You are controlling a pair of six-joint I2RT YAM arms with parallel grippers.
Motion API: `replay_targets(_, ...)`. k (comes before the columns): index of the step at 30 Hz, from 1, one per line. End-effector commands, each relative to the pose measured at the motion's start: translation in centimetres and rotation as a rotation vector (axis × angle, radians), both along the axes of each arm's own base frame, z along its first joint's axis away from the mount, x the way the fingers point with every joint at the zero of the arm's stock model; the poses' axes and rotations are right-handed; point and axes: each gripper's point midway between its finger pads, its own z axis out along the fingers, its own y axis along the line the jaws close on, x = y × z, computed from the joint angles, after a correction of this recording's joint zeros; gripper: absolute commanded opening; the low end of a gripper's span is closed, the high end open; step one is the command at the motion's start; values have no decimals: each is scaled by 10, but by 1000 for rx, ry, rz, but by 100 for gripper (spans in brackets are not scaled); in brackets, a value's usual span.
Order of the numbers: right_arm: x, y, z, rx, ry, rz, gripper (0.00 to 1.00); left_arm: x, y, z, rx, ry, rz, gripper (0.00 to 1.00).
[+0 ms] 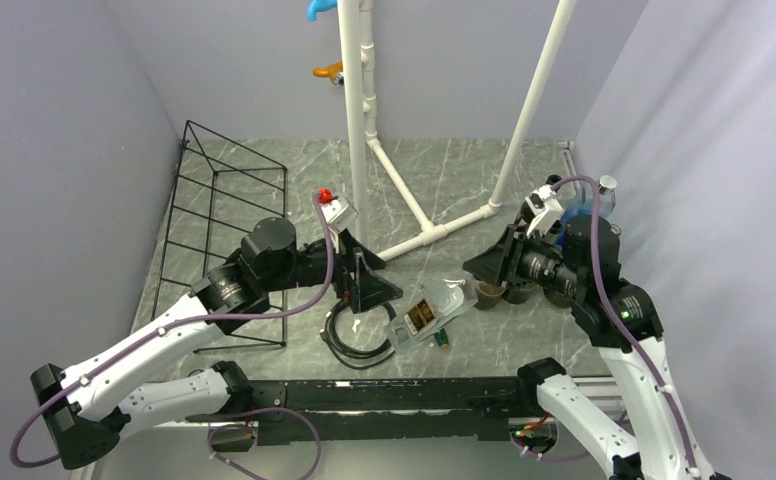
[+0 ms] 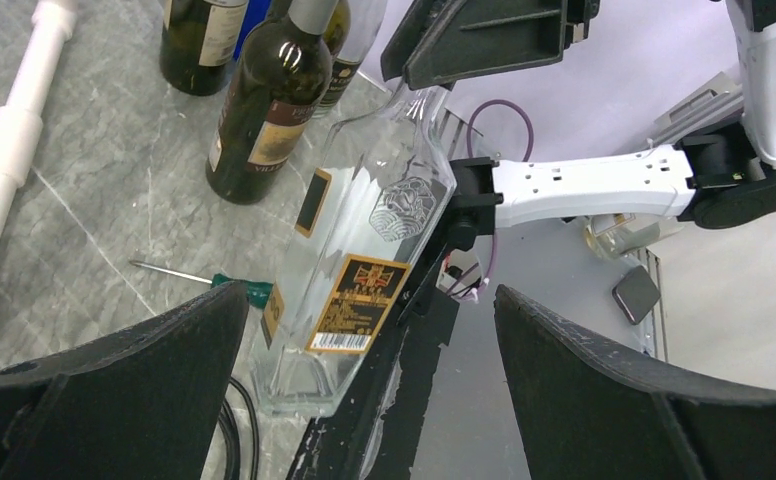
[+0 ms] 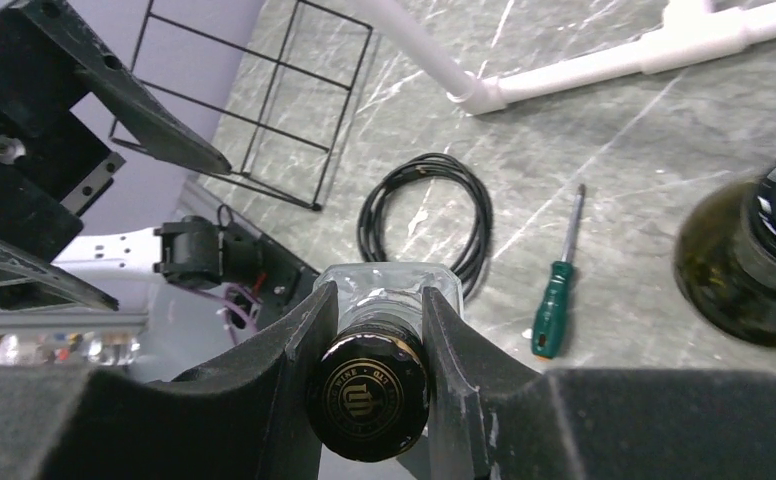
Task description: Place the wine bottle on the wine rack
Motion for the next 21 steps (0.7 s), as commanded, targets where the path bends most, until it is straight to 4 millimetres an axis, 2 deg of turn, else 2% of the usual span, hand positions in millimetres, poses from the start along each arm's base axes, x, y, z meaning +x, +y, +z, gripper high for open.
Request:
replay_targets(1,1,32,53,224,-113,134,0,4,-3,12,-8,-41,10,99)
replay_targets(5,4,40,52,270,-96,169,0,6,-6,4,33,-68,37,99)
replay_targets(9,6,44,47,272,-77,180,0,7,-10,-14,134,-88,63,99)
replay_targets(21,5,55,42,268,-47,213,0,6,-30,-33,237,-94,44,99)
